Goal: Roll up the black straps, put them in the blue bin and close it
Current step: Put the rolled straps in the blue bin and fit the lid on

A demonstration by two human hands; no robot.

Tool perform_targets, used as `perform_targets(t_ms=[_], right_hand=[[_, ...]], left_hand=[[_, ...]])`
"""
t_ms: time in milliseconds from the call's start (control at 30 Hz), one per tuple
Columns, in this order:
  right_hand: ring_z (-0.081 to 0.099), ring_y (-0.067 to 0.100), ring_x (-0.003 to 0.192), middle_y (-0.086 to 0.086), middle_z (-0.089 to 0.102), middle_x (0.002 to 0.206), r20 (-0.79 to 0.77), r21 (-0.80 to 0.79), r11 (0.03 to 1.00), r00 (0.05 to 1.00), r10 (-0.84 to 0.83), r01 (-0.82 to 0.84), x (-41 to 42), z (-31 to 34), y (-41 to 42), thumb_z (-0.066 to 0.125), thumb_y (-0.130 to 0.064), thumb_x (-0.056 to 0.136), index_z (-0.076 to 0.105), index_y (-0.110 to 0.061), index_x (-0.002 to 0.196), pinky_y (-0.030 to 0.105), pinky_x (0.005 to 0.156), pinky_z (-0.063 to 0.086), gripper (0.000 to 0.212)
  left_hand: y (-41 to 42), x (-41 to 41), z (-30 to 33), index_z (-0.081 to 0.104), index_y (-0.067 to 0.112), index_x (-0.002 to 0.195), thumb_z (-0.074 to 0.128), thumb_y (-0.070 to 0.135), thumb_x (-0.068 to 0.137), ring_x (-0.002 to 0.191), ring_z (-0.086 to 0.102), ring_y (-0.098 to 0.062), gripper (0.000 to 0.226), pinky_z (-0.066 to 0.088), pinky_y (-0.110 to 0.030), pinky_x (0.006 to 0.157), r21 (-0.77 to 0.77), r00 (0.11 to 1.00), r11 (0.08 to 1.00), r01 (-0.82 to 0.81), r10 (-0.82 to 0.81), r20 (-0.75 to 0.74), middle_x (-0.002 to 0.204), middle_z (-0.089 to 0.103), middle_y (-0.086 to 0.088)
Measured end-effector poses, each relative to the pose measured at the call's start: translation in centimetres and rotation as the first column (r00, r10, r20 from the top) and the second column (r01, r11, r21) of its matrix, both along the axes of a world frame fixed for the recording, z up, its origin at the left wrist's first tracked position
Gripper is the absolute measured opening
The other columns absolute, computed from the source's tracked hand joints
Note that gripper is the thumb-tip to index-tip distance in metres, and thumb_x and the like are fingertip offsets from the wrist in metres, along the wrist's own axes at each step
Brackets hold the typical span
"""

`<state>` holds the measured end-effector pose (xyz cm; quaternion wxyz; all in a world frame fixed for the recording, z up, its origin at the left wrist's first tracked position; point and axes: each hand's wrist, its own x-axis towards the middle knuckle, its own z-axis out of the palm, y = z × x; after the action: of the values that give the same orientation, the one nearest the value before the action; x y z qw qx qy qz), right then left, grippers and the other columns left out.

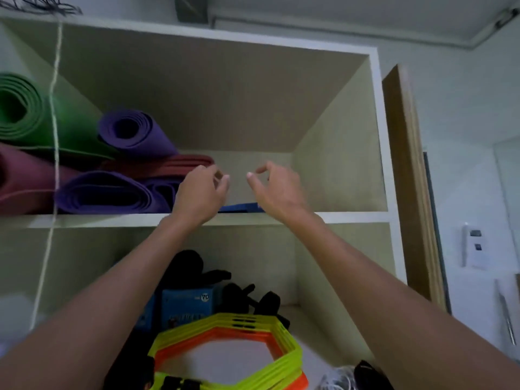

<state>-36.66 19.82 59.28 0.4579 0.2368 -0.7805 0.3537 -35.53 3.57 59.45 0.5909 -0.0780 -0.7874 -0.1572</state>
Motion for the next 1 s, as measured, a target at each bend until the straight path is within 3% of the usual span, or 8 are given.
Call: perform_targets(t_ms=[167,267,333,400,567,667,767,1000], right_hand=[[0.054,0.025,0.123,0.004,0.059,0.134,0.272,0.266,0.953,0.96,0.073,-0.147,-3.0,1.2,-1.8,0.04,-0.055,0.096,0.051,-0.022,0.139,0.044,0.105,0.043,0.055],[0.061,0.019,0.089,-0.001,0.065,0.092,0.352,0.383,0.906,0.935,0.036,-0.178,-4.4,0.5,-1.0,0.037,-0.056,0.097,0.065,-0.022,0.119,0.031,0.075,0.047,0.049],[0.051,0.014,0.064,-0.003,0.054,0.07,0.332,0.403,0.901,0.943,0.019,-0.16,-5.2,0.3,0.0,0.041,-0.055,0.096,0.068,-0.021,0.104,0.028,0.057,0.036,0.044],[0.049,0.013,0.061,-0.002,0.056,0.072,0.321,0.393,0.902,0.946,0.048,-0.18,-5.7,0.3,1.2,0.047,-0.055,0.095,0.07,-0.02,0.101,0.027,0.056,0.035,0.042],[0.066,0.019,0.091,-0.001,0.069,0.098,0.296,0.324,0.938,0.955,0.026,-0.126,-8.0,1.4,3.2,0.055,-0.057,0.089,0.066,-0.028,0.115,0.034,0.084,0.052,0.04],[0.062,0.019,0.084,-0.001,0.061,0.09,0.296,0.333,0.943,0.952,-0.079,-0.025,-10.0,0.7,3.2,0.062,-0.049,0.088,0.052,-0.025,0.13,0.031,0.076,0.048,0.049],[0.053,0.029,0.118,0.012,0.056,0.126,0.197,0.28,0.953,0.964,-0.177,0.118,-11.4,-0.7,2.5,0.062,-0.041,0.09,0.046,-0.019,0.14,0.041,0.1,0.044,0.056],[0.047,0.034,0.114,0.016,0.055,0.116,0.164,0.085,0.969,0.956,-0.244,0.233,-11.8,-2.1,2.2,0.062,-0.037,0.09,0.061,-0.014,0.093,0.038,0.097,0.039,0.023]], left_hand=[[-3.2,-4.4,3.0,0.066,0.011,0.095,0.046,0.037,0.097,0.101,0.06,-0.031,0.033,0.038,-0.03,0.076,0.074,0.887,0.997,0.012,-0.044,0.46,0.101,0.068,-0.011],[-4.2,-6.5,3.0,0.063,0.009,0.084,0.042,0.043,0.097,0.098,0.061,-0.032,0.042,0.042,-0.034,0.079,0.057,0.798,0.998,0.034,-0.061,0.599,0.098,0.067,-0.015],[-4.4,-7.7,3.1,0.064,0.004,0.085,0.044,0.046,0.096,0.096,0.064,-0.033,0.047,0.047,-0.036,0.085,0.067,0.8,0.997,0.036,-0.069,0.596,0.1,0.07,-0.017],[-4.1,-8.5,3.3,0.068,0.002,0.093,0.047,0.047,0.093,0.09,0.067,-0.033,0.049,0.051,-0.039,0.085,0.055,0.825,0.998,0.012,-0.041,0.564,0.096,0.071,-0.016],[-1.3,-9.0,4.1,0.066,0.009,0.102,0.063,0.056,0.08,0.097,0.061,-0.03,0.052,0.052,-0.042,0.088,-0.134,0.849,0.986,-0.104,0.158,0.505,0.104,0.066,-0.01],[0.2,-10.2,3.9,0.057,0.012,0.116,0.064,0.062,0.076,0.108,0.056,-0.03,0.065,0.048,-0.042,0.095,-0.169,0.808,0.981,-0.098,0.178,0.562,0.116,0.059,-0.009],[1.2,-11.2,2.1,0.056,0.016,0.118,0.057,0.063,0.081,0.108,0.055,-0.029,0.06,0.045,-0.041,0.095,-0.177,0.801,0.979,-0.098,0.184,0.569,0.119,0.059,-0.008],[1.3,-9.8,-0.4,0.054,0.008,0.106,0.054,0.018,0.088,0.101,0.058,-0.04,0.021,0.044,-0.042,0.083,-0.088,0.954,0.986,-0.139,0.157,0.256,0.112,0.062,-0.018]])
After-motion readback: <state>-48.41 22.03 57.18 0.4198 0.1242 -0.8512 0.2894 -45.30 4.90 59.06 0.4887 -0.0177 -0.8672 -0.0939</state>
